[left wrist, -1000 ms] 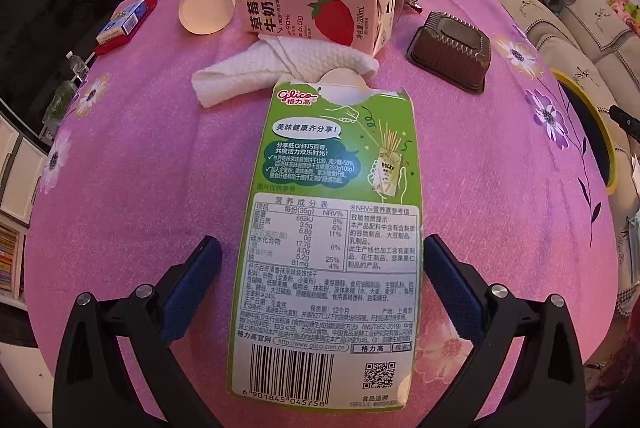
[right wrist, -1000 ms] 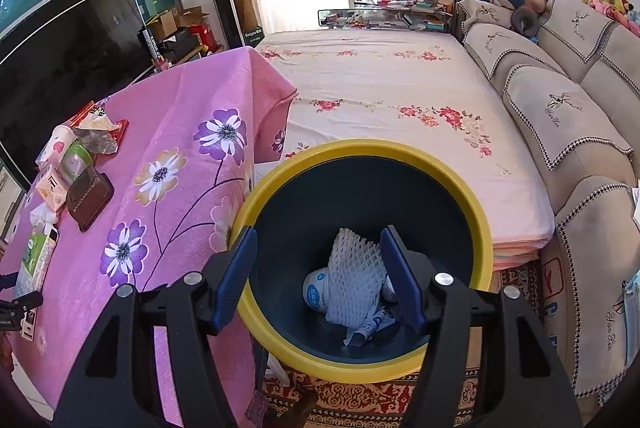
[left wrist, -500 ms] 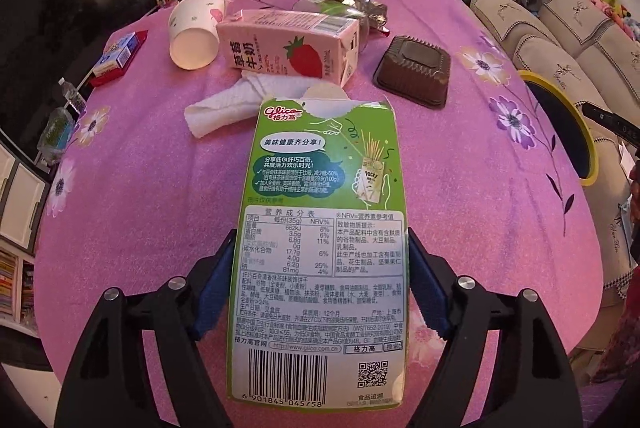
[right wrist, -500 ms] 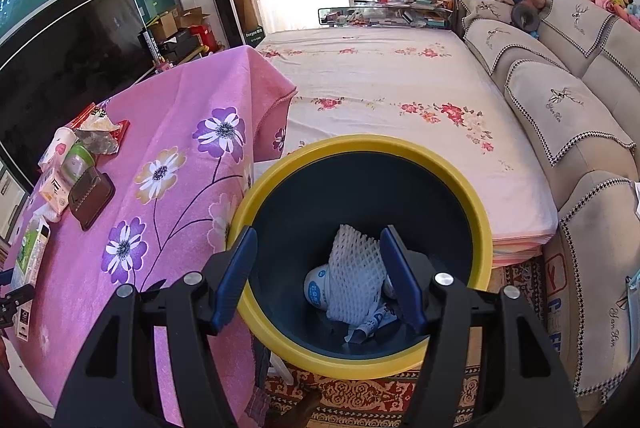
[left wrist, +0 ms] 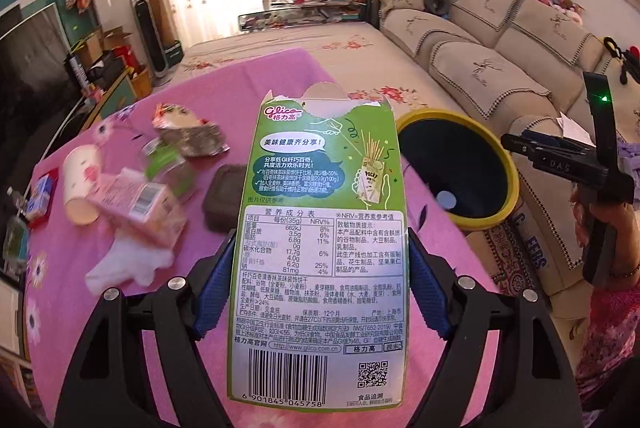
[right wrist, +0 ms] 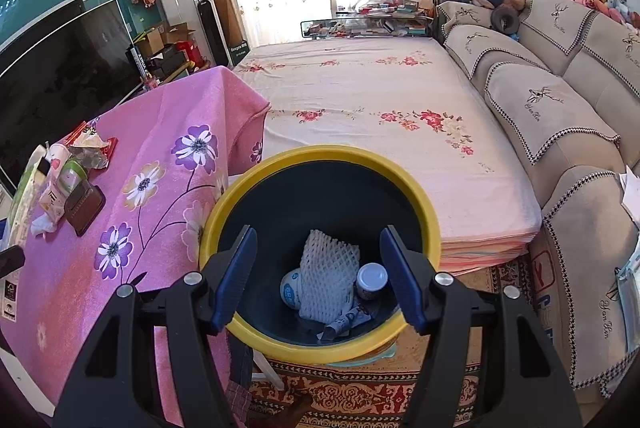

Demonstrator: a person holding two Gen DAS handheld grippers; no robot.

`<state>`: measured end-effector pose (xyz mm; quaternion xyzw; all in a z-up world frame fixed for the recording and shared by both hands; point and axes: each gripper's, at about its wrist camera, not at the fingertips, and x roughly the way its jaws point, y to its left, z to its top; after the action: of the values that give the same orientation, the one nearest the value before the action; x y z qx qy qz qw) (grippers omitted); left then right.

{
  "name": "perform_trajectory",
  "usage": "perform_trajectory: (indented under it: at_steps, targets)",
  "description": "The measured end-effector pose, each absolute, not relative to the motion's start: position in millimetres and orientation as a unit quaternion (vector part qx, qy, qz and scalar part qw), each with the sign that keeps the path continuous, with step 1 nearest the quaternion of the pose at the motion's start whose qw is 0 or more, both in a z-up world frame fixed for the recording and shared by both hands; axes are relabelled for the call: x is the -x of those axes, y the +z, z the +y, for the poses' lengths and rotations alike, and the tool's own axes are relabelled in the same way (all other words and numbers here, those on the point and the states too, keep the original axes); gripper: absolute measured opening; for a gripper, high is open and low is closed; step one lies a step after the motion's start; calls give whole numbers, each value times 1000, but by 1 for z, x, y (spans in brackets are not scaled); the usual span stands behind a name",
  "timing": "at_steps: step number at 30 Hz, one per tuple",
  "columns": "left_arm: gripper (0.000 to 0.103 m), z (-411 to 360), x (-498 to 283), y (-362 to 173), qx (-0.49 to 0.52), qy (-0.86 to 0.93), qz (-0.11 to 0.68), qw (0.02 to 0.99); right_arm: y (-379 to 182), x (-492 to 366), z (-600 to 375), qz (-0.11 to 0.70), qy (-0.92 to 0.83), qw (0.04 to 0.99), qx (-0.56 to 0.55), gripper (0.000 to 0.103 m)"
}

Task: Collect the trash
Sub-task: 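Carry the green juice carton over the bin and open the left gripper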

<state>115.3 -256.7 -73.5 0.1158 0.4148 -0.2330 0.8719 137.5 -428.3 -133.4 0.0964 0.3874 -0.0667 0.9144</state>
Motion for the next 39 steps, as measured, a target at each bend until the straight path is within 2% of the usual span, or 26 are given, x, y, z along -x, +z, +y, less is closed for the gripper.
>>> perform_trajectory:
  at_steps: [11, 20, 25, 34, 39]
  targets:
    - [77, -424, -165, -93, -142, -329, 420, 834, -134, -102, -491, 389, -124, 905, -118, 61]
    - [79, -493, -200, -130, -137, -319, 446, 825, -139, -90, -514, 394, -146, 899, -126, 61]
    - [86, -497, -202, -130, -135, -317, 439, 830, -138, -92, -514, 392, -143, 900, -126, 61]
    - [87, -465, -183, -108, -129, -315, 421, 841, -134, -99, -502, 395, -131, 902, -118, 61]
    - [87, -423, -170, -96, -108, -311, 419, 846, -126, -106, -484, 394, -121, 905, -106, 61]
